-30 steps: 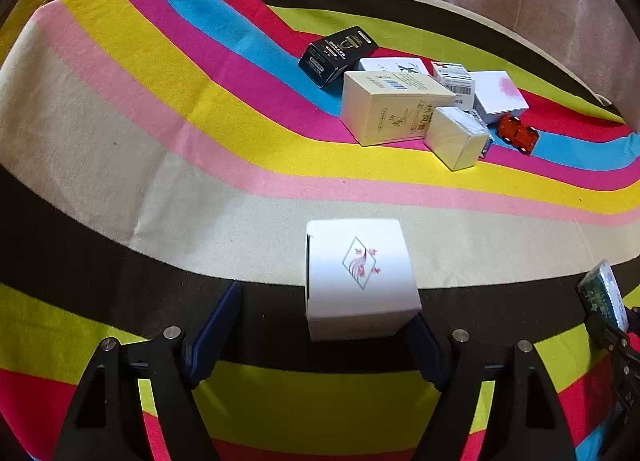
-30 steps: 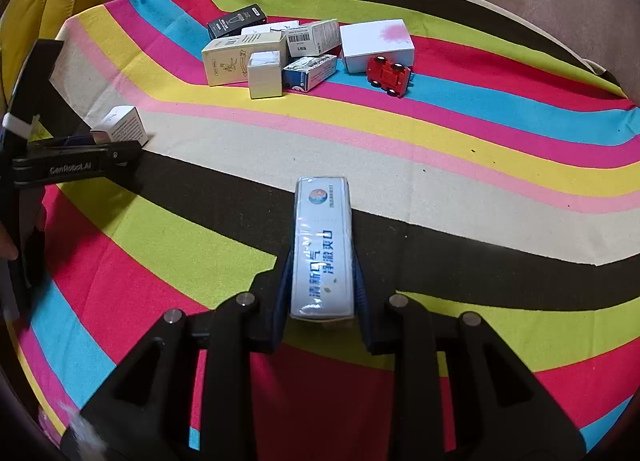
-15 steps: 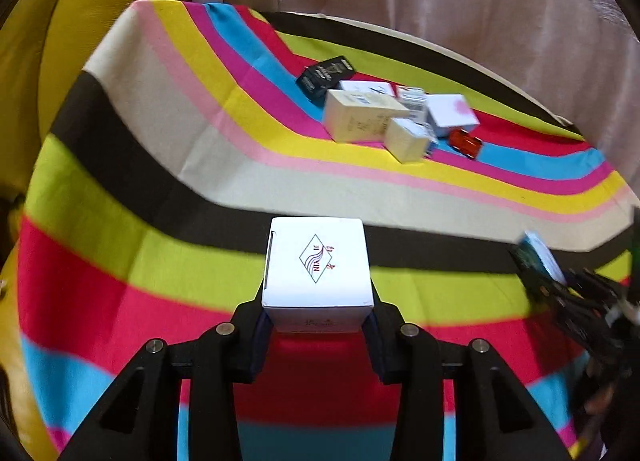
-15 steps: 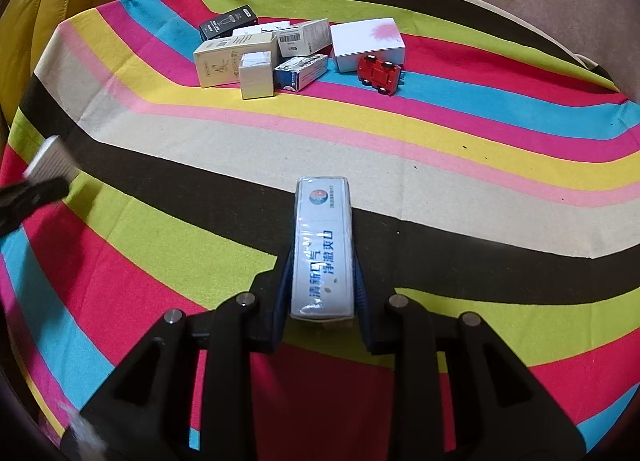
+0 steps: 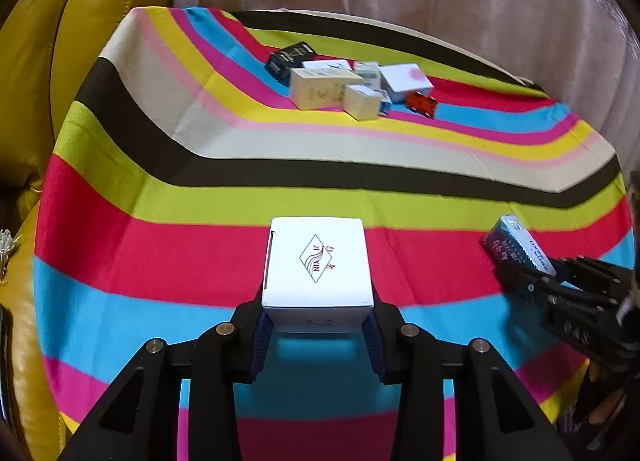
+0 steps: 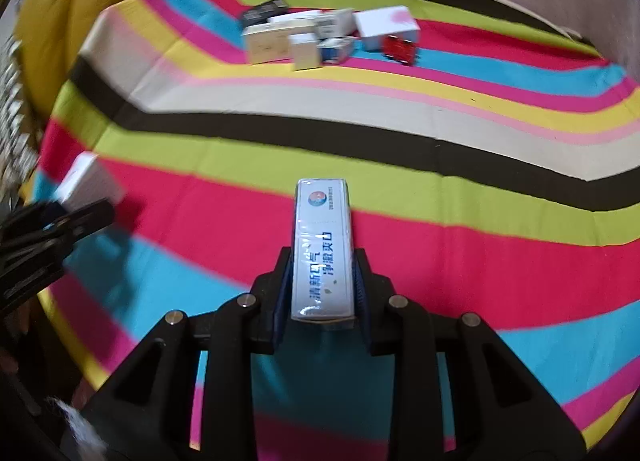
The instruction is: Organize rigid objects
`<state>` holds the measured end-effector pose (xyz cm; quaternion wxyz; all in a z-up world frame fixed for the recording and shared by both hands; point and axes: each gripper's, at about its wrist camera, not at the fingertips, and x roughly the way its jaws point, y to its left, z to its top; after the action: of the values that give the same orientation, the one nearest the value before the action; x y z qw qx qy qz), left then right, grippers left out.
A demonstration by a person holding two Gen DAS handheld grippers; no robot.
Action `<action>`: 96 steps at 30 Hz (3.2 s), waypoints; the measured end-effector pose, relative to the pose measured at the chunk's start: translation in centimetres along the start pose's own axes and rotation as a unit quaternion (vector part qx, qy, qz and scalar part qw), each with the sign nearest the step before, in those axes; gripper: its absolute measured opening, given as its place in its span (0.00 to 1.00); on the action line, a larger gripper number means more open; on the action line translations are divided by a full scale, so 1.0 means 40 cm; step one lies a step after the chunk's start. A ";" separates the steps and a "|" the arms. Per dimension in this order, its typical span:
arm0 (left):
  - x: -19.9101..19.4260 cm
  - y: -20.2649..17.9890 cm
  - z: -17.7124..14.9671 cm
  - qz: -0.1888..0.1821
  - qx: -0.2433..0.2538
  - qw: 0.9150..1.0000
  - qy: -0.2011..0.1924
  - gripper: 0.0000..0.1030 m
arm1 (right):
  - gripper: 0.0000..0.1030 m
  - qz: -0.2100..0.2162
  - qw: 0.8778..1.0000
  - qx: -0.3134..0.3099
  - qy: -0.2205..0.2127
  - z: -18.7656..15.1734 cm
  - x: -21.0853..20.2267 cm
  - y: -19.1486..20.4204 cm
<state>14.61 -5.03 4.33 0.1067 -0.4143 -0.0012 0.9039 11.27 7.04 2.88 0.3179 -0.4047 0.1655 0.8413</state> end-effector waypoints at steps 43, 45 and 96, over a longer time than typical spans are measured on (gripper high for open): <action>-0.227 -0.603 -0.182 -0.157 0.315 0.936 0.008 0.40 | 0.31 -0.083 0.989 0.112 -0.044 -0.396 -0.455 -0.283; -0.241 -0.654 -0.191 -0.171 0.336 0.926 0.008 0.40 | 0.31 -0.094 0.986 0.127 -0.045 -0.414 -0.471 -0.311; 0.047 -0.321 0.040 -0.020 0.166 0.986 -0.011 0.81 | 0.74 -0.095 0.993 0.076 -0.005 -0.154 -0.288 -0.306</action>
<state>14.71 8.04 5.14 0.1924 -0.3810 0.1397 0.8935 28.42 8.24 7.87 0.4267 -0.3892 0.1889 0.7942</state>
